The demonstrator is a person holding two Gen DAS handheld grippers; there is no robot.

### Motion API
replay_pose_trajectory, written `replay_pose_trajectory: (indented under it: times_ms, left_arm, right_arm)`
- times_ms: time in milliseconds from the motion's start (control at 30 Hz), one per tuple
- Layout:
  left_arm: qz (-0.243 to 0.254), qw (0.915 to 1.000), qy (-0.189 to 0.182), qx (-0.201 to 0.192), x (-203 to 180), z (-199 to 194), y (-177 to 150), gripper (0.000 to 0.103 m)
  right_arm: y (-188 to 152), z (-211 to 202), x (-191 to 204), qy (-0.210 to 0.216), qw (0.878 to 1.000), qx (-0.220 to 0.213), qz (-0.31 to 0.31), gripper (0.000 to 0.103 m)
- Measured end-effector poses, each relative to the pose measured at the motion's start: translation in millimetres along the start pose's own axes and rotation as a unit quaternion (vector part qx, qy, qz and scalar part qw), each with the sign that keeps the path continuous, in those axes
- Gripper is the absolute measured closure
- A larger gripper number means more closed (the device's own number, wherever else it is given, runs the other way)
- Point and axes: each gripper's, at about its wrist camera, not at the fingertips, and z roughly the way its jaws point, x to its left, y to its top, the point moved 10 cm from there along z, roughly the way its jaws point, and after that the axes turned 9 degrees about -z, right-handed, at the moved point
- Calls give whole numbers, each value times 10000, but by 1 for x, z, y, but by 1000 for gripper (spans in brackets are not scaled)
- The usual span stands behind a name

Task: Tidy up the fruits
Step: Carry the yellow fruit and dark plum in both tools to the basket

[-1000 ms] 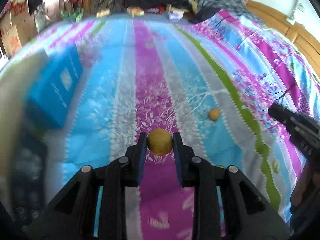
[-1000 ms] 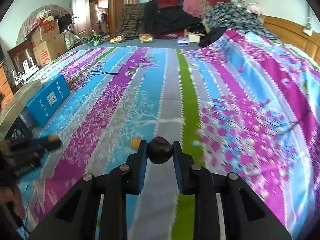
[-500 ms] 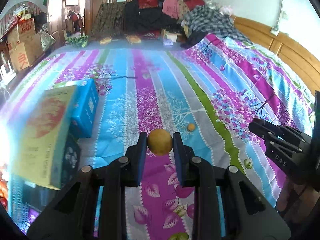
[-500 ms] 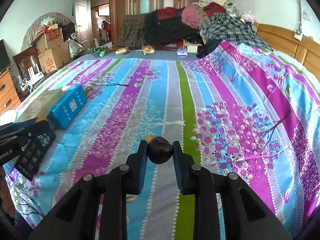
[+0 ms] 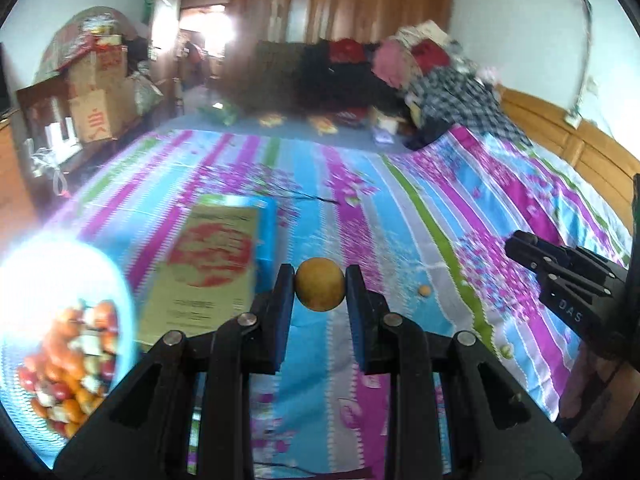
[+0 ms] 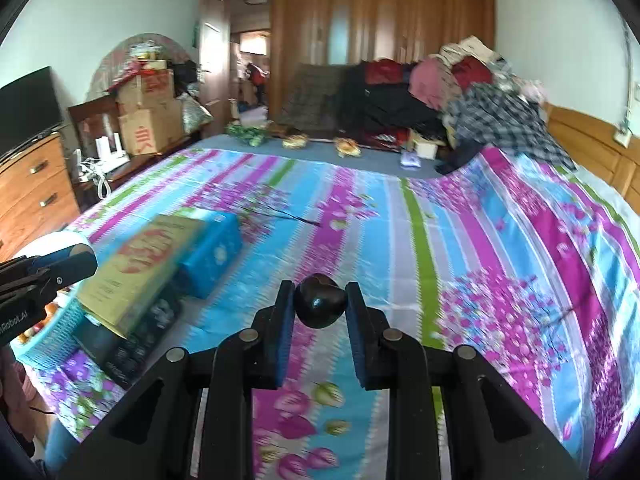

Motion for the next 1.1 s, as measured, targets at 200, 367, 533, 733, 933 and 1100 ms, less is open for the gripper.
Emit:
replay_pose_trajectory:
  times_ms: [200,367,533,733,933,1100]
  left_arm:
    - [-325,9980,414,-358,60,-35,21,77]
    - [-595,9937,772,-553,108,-59,31,77]
    - [-906,9872,1104,-714,155,-82,34,77]
    - [-1213,9796,1406,-766,203,-98,30,77]
    - [-1493,9718,1647,-793,245,-110,24,77]
    - [-1707,9658,1801,-754,272,-116,14,77]
  right_arm:
    - [43,-13,66,417,9982,-285,-310,74]
    - [75,-20,130,848,9937,-489,-544,74]
    - [99,-23,195,1275,9872,-568,-771,74]
    - [111,-16,278,1810,9766,-472,-1060,74]
    - [116,-10,338,2118,9677,-400,-1309,74]
    - [117,0,372,2304,9616,-271,-1467,74]
